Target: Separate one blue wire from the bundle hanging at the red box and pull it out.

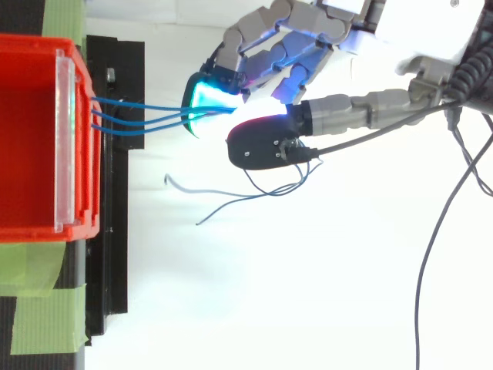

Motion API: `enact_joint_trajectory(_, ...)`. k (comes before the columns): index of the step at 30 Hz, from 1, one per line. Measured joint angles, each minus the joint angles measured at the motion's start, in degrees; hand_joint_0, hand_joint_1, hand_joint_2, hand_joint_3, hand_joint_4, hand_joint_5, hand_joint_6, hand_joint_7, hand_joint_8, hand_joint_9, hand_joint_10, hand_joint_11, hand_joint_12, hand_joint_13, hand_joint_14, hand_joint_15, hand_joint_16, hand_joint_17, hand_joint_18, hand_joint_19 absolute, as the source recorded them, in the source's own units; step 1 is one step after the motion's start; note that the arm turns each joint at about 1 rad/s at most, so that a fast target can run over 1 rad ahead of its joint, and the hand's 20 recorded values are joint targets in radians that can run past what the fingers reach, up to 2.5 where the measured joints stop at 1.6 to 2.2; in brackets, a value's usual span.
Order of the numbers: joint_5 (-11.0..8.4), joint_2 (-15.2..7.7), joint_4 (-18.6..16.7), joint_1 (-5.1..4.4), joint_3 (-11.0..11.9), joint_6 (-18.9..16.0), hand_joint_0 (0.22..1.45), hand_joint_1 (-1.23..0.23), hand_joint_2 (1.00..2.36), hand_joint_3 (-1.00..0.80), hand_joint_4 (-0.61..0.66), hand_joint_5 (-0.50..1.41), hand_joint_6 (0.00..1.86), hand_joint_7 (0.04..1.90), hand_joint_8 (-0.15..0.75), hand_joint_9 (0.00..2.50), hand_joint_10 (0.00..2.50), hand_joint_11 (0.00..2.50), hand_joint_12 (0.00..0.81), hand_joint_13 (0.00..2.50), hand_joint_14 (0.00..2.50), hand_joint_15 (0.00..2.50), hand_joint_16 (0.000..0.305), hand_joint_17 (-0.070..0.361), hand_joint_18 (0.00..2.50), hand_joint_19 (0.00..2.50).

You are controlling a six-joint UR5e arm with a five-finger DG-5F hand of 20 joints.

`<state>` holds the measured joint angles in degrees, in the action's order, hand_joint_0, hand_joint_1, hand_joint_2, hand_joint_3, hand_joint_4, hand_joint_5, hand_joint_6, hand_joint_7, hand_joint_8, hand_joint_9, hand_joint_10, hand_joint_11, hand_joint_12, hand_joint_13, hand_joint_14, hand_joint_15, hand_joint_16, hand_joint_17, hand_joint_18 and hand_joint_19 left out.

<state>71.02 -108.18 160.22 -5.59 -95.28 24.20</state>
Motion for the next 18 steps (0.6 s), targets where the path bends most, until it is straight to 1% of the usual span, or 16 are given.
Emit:
enact_joint_trajectory(5,0.08,0.22,0.63,0.18,0.0,-1.29,0.61,-0.63,1.01,-0.13,0.21,-0.19,0.87,0.8,0.422,0.72,0.01,0.56,0.557,1.39,0.02,0.62,0.057,0.128,0.75,0.23)
enact_joint_trajectory(8,0.24,0.49,1.21,0.35,0.0,-2.2,0.61,-0.63,1.01,-0.14,0.21,-0.19,0.87,0.8,0.422,0.72,0.02,0.57,0.523,1.42,0.02,0.7,0.058,0.13,0.76,0.25)
enact_joint_trajectory(10,0.29,0.68,1.41,0.43,0.0,-2.48,0.61,-0.63,1.01,-0.14,0.21,-0.19,0.87,0.79,0.42,0.71,0.01,0.57,0.515,1.45,0.02,0.77,0.058,0.13,0.75,0.26)
enact_joint_trajectory(13,0.33,1.16,1.57,0.58,0.01,-2.67,0.61,-0.63,1.01,-0.14,0.22,-0.19,0.87,0.8,0.416,0.7,0.01,0.57,0.518,1.46,0.02,0.82,0.058,0.131,0.75,0.26)
enact_joint_trajectory(18,0.26,2.64,1.66,0.88,0.06,-2.54,0.61,-0.63,1.01,-0.13,0.22,-0.19,0.87,0.8,0.415,0.7,0.01,0.57,0.532,1.48,0.02,0.86,0.059,0.132,0.75,0.26)
